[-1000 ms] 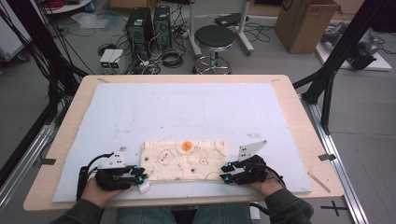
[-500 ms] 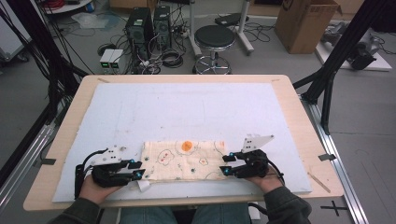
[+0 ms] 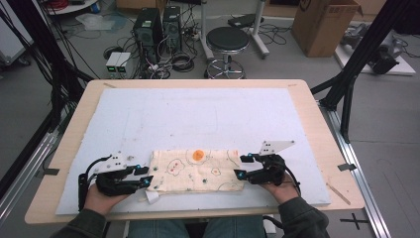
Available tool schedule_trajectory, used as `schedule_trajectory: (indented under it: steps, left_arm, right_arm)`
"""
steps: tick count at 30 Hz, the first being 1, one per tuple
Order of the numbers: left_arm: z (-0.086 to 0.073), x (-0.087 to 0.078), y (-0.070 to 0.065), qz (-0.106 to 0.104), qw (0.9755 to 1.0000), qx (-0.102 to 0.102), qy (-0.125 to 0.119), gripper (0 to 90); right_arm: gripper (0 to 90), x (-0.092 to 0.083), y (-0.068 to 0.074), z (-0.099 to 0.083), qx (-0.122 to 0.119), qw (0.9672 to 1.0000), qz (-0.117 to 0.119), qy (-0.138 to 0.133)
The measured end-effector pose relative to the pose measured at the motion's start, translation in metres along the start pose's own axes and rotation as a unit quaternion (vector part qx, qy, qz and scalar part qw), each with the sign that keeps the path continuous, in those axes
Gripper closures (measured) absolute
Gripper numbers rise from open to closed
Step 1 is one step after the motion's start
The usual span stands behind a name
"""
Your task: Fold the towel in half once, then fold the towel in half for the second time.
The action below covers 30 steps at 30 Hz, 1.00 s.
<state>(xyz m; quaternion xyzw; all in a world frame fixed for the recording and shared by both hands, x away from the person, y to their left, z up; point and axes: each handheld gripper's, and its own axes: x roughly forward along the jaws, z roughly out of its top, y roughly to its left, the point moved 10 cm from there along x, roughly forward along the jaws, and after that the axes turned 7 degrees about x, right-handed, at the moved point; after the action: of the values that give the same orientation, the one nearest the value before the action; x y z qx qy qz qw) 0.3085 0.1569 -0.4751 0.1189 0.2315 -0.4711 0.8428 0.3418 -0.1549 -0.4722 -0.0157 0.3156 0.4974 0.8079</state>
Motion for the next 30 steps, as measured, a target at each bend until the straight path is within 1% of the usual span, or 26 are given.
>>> schedule_trajectory:
  steps: [2, 6, 12, 13, 17, 20, 21, 22, 24, 25, 27, 29, 30]
  left_arm:
    - [0.001, 0.000, 0.001, 0.003, 1.0000, -0.004, 0.000, 57.9]
    - [0.003, 0.002, 0.004, 0.008, 1.0000, -0.004, 0.000, 55.4]
    - [0.009, 0.006, 0.008, 0.013, 0.9999, -0.010, 0.000, 49.7]
    - [0.010, 0.007, 0.008, 0.012, 0.9999, -0.008, 0.001, 49.1]
    - [0.016, 0.009, 0.009, 0.013, 0.9999, -0.007, 0.003, 46.9]
    - [0.020, 0.010, 0.011, 0.014, 0.9999, -0.009, -0.002, 46.4]
    - [0.021, 0.009, 0.013, 0.015, 0.9998, -0.012, -0.003, 46.1]
    - [0.022, 0.009, 0.016, 0.019, 0.9998, -0.011, -0.003, 45.2]
    - [0.024, 0.007, 0.021, 0.023, 0.9996, -0.018, -0.002, 43.4]
    - [0.026, 0.006, 0.024, 0.024, 0.9996, -0.016, -0.002, 43.1]
    - [0.031, 0.003, 0.030, 0.030, 0.9993, -0.019, -0.008, 43.1]
    - [0.038, 0.002, 0.035, 0.035, 0.9989, -0.024, -0.020, 42.8]
    - [0.039, 0.003, 0.037, 0.037, 0.9989, -0.024, -0.017, 42.9]
  right_arm:
    - [33.6, 0.000, -0.001, 0.001, 0.009, 0.9999, 0.003, 0.001]
    - [32.1, 0.001, -0.003, 0.003, 0.001, 1.0000, -0.009, 0.004]
    - [28.8, 0.004, -0.008, 0.004, 0.004, 0.9999, -0.015, 0.007]
    - [28.7, 0.004, -0.010, 0.005, 0.004, 0.9998, -0.017, 0.008]
    - [28.6, 0.004, -0.011, 0.010, 0.002, 0.9999, -0.014, 0.005]
    - [28.6, 0.005, -0.011, 0.013, -0.001, 0.9999, -0.014, 0.006]
    - [28.6, 0.005, -0.011, 0.015, -0.003, 0.9999, -0.012, 0.005]
    - [28.7, 0.005, -0.011, 0.015, -0.002, 0.9999, -0.009, 0.007]
    - [28.7, 0.006, -0.011, 0.017, -0.004, 0.9999, -0.007, 0.009]
    - [28.7, 0.006, -0.012, 0.017, -0.004, 0.9998, -0.006, 0.016]
    - [28.7, 0.007, -0.013, 0.019, -0.005, 0.9998, -0.007, 0.018]
    - [28.7, 0.007, -0.016, 0.023, -0.006, 0.9998, -0.009, 0.018]
    - [28.7, 0.007, -0.017, 0.025, -0.007, 0.9998, -0.009, 0.017]
